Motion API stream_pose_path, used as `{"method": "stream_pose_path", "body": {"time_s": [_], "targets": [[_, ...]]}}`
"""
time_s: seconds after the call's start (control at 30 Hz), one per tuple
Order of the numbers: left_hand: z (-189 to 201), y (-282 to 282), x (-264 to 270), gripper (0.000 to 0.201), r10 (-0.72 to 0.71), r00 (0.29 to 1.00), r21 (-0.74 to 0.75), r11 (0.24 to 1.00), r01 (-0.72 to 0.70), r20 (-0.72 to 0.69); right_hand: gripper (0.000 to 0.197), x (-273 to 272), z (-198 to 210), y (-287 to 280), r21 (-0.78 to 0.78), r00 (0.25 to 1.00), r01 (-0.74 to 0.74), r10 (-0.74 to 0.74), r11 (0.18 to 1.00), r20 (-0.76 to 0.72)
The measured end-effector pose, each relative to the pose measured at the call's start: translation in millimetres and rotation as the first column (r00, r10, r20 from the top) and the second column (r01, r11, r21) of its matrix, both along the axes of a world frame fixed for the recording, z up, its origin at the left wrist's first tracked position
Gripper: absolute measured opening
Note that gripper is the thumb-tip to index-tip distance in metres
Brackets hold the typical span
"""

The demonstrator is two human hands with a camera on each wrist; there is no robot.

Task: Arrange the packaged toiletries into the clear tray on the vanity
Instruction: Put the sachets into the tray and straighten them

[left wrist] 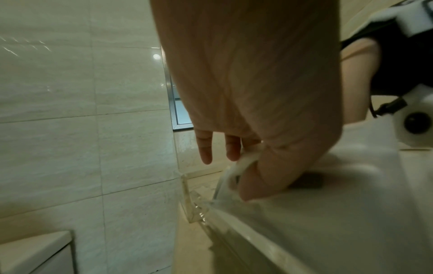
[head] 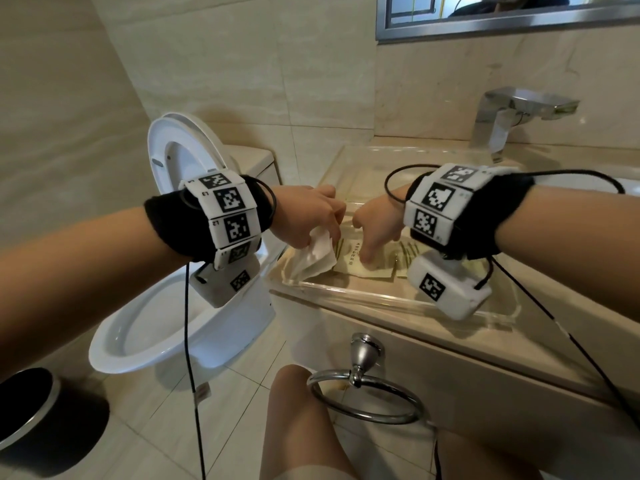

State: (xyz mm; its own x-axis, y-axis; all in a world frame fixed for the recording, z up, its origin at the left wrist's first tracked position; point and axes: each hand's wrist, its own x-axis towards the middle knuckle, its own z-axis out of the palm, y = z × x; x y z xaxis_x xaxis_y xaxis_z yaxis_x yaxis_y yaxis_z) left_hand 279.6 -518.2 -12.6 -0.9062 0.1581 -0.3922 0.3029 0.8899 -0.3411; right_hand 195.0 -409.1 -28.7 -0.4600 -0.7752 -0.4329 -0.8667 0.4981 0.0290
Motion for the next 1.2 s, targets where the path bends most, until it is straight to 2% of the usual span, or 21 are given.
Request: {"method": "stream_pose_path", "body": {"time_s": [0.03,0.07,0.2,0.3,0.4,0.5,0.57,0.73,0.9,0.97,1.2], "targets": [[-0.2,2.0,-0.3,0.051,0.005,1.000,-0.003,1.000,-0.005,0.008,0.066,-3.9,3.0,2.8,-0.006,1.000,0.024,-0.024,1.000,0.000],[-0.3,4.3,-0.7,0.053,0.008,1.000,-0.002,1.000,-0.008,0.016,0.067,-8.2,5.5,6.8,-0.021,0.999,0.033,-0.033,0.999,-0.004],[-2.5,13.0,-5.0,0.051,0.001,0.999,0.027,1.000,-0.002,0.044,0.058,-23.9,15.3,29.7,0.006,0.999,0.053,-0.053,0.999,-0.007],[-4.3,19.9,-9.5,0.052,0.019,0.998,0.056,0.998,-0.022,0.056,0.064,-27.0,12.0,46.4,0.042,0.998,0.063,-0.063,0.997,-0.012],[-4.5,23.9,-12.4,0.058,0.110,0.993,0.169,0.979,-0.115,0.038,0.070,-29.7,2.5,57.9,0.051,0.997,0.078,-0.079,0.996,0.009],[-4.6,28.2,-15.5,0.046,0.141,0.989,0.284,0.951,-0.123,-0.044,0.076,-31.4,-2.7,65.4,0.064,0.995,0.093,-0.094,0.994,0.020],[-8.2,32.5,-18.9,0.047,0.125,0.988,0.252,0.963,-0.099,-0.088,0.080,-32.8,-4.9,68.3,0.064,0.995,0.095,-0.096,0.993,0.019],[-20.6,43.5,-24.9,0.079,0.168,0.986,0.094,0.981,-0.168,-0.002,0.083,-30.9,-9.1,75.3,0.071,0.997,0.053,-0.049,0.996,-0.051],[-24.6,50.1,-24.7,0.086,0.233,0.972,0.130,0.964,-0.233,0.014,0.082,-30.3,-8.9,81.6,0.079,0.995,0.052,-0.044,0.996,-0.091],[-25.6,50.2,-26.6,0.085,0.244,0.970,0.143,0.960,-0.242,0.001,0.082,-30.8,-8.7,82.3,0.090,0.994,0.057,-0.048,0.994,-0.103],[-26.4,51.2,-28.0,0.064,0.202,0.978,0.143,0.970,-0.194,-0.045,0.087,-28.7,-10.0,78.4,0.135,0.991,0.050,-0.032,0.990,-0.133]]}}
